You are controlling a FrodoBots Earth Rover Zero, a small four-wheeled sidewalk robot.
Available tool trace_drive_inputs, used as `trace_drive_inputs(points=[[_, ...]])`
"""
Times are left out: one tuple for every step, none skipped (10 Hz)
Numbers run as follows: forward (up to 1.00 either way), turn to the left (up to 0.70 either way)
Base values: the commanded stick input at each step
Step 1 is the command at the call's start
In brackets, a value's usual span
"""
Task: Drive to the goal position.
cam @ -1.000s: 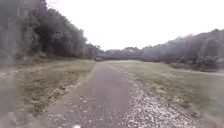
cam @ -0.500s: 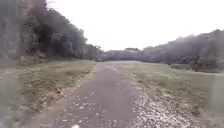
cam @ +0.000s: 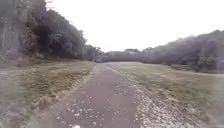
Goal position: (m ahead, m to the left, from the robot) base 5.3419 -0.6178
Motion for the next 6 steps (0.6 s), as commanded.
trace_drive_inputs(points=[[0.27, 0.0], [0.45, 0.0], [0.45, 0.0], [0.45, 0.0], [0.45, 0.0], [0.45, 0.0]])
